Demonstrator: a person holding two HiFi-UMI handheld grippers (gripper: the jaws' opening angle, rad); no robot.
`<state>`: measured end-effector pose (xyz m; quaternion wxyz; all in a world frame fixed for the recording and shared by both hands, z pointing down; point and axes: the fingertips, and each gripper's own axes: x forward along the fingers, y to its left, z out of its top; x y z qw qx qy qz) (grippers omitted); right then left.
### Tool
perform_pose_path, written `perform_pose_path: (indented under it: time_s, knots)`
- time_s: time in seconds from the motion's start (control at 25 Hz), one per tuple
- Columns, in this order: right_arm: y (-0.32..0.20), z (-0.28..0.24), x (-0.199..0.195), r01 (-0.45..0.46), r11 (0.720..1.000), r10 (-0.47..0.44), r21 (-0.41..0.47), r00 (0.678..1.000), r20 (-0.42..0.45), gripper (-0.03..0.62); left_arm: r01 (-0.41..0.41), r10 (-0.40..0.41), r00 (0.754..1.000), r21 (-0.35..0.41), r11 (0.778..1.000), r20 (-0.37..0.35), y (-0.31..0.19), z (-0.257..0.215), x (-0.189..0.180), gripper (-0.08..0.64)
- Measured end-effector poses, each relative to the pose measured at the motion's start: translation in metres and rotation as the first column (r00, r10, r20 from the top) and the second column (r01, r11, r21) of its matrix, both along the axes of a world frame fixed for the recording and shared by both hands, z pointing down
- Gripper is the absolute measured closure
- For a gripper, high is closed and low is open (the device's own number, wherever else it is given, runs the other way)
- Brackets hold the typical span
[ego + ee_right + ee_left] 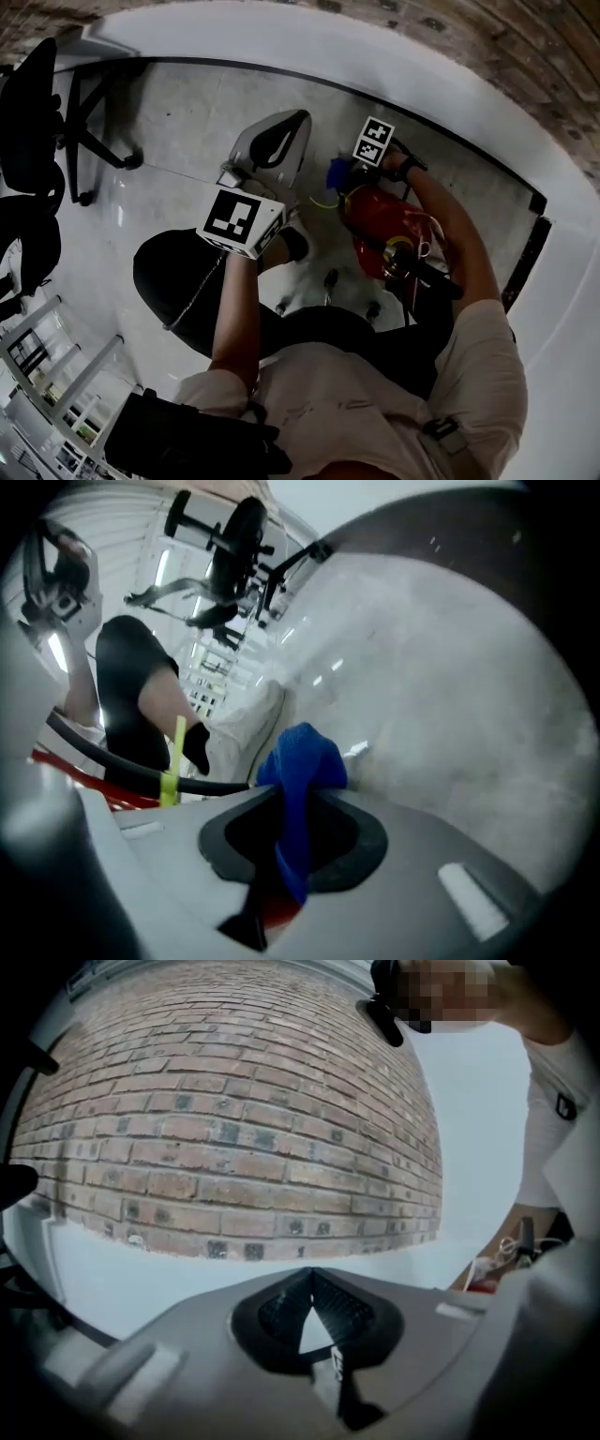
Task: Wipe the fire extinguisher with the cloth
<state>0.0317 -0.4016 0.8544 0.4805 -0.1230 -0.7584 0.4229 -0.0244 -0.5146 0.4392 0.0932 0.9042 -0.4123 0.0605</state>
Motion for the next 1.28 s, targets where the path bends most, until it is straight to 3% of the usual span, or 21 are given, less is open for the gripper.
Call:
perform_pose_path:
  time_s: [0.08,0.16,0.28,0.32,0.4,0.52,0.64,0.8,0.88,0.96,1.08,1.16,1.28]
  knots:
    - [-0.032,-0.039,0.007,-0.138,0.989,0.136,0.048,0.989,0.052,0.528,-0.012,0.012,1.000,0.029,1.000,-0.009,0.007,-0.015,0.004,0.560]
    - [-0.062,-0.090,0.020,-0.287,0.950,0.271,0.121,0.953,0.135,0.528,-0.024,0.025,0.999,0.057,0.998,-0.023,0.016,-0.033,0.009,0.560]
    - [-0.095,-0.183,0.046,-0.491,0.833,0.415,0.253,0.859,0.300,0.528,-0.028,0.031,0.999,0.086,0.996,-0.029,0.036,-0.052,0.012,0.560]
    - [-0.104,-0.217,0.058,-0.549,0.776,0.441,0.311,0.825,0.355,0.528,-0.029,0.032,0.999,0.095,0.995,-0.029,0.044,-0.057,0.012,0.560]
    - [-0.113,-0.287,0.084,-0.641,0.632,0.459,0.435,0.762,0.457,0.528,-0.032,0.038,0.998,0.121,0.992,-0.046,0.059,-0.070,0.013,0.560]
    - [-0.099,-0.391,0.123,-0.733,0.372,0.439,0.569,0.680,0.588,0.528,-0.036,0.049,0.996,0.178,0.983,-0.069,0.089,-0.100,0.014,0.560]
    - [-0.051,-0.479,0.143,-0.781,0.131,0.393,0.610,0.606,0.692,0.526,-0.049,0.070,0.995,0.253,0.966,-0.075,0.133,-0.138,0.017,0.560]
    - [0.053,-0.559,0.141,-0.789,-0.120,0.323,0.602,0.542,0.776,0.526,-0.121,0.153,0.985,0.306,0.944,-0.084,0.212,-0.168,0.032,0.560]
    - [0.107,-0.581,0.136,-0.785,-0.228,0.312,0.576,0.502,0.807,0.526,-0.148,0.190,0.977,0.328,0.933,-0.099,0.255,-0.176,0.037,0.560]
    - [0.162,-0.587,0.126,-0.781,-0.313,0.326,0.541,0.446,0.833,0.526,-0.159,0.205,0.973,0.344,0.925,-0.102,0.297,-0.179,0.037,0.560]
    - [0.242,-0.578,0.101,-0.770,-0.408,0.359,0.490,0.359,0.862,0.526,-0.164,0.205,0.975,0.353,0.921,-0.081,0.355,-0.178,0.027,0.560]
    - [0.289,-0.574,0.081,-0.758,-0.452,0.371,0.470,0.319,0.872,0.526,-0.157,0.202,0.975,0.361,0.919,-0.092,0.393,-0.184,0.015,0.560]
    - [0.356,-0.573,0.055,-0.754,-0.496,0.379,0.431,0.258,0.889,0.526,-0.157,0.211,0.972,0.379,0.912,-0.105,0.452,-0.191,0.000,0.560]
